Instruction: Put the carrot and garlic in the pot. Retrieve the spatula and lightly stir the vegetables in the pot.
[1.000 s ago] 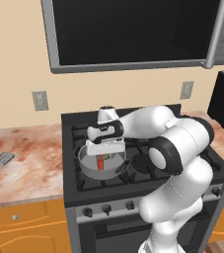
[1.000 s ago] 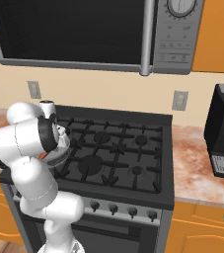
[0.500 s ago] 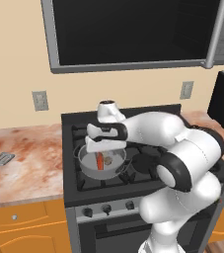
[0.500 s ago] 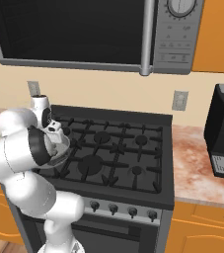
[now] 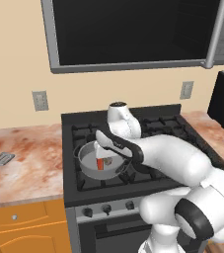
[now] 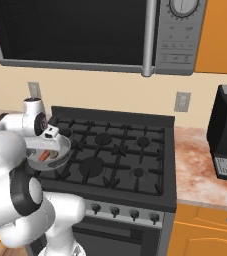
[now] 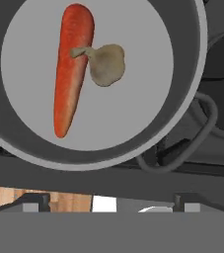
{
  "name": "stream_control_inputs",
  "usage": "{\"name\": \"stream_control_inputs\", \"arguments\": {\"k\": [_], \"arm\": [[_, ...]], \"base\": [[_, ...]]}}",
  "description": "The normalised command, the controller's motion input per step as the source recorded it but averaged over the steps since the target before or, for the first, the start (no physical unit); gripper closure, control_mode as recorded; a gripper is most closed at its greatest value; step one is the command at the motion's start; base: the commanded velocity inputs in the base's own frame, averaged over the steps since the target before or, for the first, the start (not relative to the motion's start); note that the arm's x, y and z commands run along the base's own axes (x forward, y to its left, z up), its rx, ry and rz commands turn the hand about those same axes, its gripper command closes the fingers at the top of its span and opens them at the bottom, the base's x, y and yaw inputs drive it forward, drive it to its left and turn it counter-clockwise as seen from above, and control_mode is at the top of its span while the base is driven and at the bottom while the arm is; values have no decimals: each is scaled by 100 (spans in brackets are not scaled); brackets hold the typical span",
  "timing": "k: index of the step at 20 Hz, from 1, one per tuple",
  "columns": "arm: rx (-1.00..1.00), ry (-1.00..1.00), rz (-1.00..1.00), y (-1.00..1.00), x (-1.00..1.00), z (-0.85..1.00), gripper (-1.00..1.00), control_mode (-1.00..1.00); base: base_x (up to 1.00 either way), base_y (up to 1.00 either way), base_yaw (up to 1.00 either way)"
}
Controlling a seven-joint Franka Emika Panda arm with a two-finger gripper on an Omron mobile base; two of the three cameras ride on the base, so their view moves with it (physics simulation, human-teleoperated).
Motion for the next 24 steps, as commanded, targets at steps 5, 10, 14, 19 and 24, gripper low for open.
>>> {"name": "stream_control_inputs", "arguments": {"k": [5, 10, 14, 19, 24], "arm": [[0, -14, 1, -96, -39, 9, -100, -100], [1, -11, 3, -86, -50, 29, -100, -100], [1, -2, 15, -24, -52, 58, -100, -100], [2, 0, 12, -7, -26, 37, -100, -100], [0, 0, 0, 0, -1, -1, -100, -100]], "base": [[0, 0, 0], [0, 0, 0], [0, 0, 0], [0, 0, 0], [0, 0, 0]]}}
